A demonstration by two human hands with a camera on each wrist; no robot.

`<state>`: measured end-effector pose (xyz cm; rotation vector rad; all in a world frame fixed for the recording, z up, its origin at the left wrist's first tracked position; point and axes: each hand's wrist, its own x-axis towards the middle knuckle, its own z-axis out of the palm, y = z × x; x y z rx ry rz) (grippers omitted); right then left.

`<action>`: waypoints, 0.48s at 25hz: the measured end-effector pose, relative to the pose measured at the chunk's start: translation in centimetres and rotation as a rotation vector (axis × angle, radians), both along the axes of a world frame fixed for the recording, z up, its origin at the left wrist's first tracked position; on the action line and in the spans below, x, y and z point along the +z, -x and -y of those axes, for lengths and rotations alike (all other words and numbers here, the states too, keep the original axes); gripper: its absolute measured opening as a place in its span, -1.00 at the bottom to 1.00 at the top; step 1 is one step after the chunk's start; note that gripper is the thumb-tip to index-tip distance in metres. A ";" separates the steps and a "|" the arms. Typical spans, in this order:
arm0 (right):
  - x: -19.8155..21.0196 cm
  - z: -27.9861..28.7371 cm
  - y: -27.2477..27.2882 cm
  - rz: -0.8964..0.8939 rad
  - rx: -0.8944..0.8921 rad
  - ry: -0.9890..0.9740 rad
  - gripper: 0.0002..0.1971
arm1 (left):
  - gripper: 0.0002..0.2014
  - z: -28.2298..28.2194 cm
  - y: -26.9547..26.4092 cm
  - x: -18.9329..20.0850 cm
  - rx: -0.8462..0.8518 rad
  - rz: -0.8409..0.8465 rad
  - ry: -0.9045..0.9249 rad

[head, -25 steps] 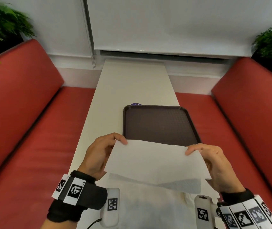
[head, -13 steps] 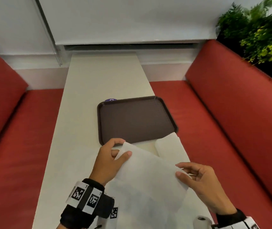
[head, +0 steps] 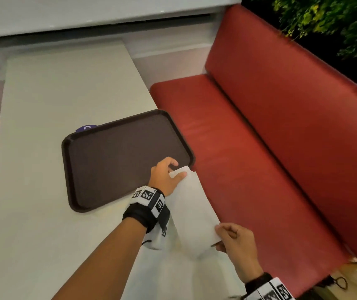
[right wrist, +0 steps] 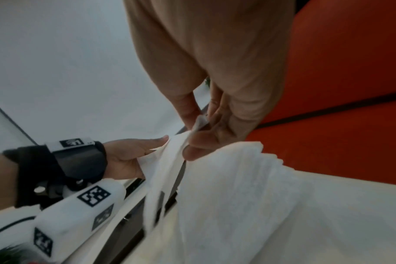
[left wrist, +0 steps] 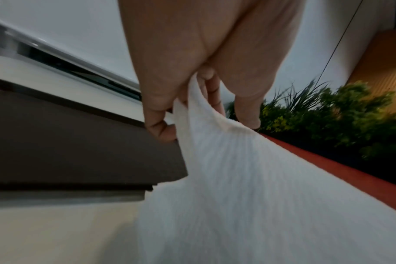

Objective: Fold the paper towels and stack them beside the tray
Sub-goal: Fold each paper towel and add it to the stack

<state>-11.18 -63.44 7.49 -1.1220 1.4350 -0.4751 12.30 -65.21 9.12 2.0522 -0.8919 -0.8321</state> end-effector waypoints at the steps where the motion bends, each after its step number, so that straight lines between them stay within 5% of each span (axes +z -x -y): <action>1: -0.6 0.6 -0.2 -0.038 -0.015 -0.002 -0.92 | -0.66 0.7 0.1 -0.9 -0.004 -0.010 -0.053; 7: -3.1 2.4 0.1 -0.301 0.098 0.018 -0.88 | -0.44 -1.5 0.2 -3.8 0.135 -0.035 -0.175; 10: -2.7 2.9 0.4 -0.587 0.344 0.298 -0.72 | -0.47 -5.0 1.6 -4.0 0.229 -0.082 -0.193; 12: -1.5 3.0 -0.4 -0.591 0.414 0.593 -0.58 | -0.50 -7.7 3.0 -3.5 0.225 -0.146 -0.178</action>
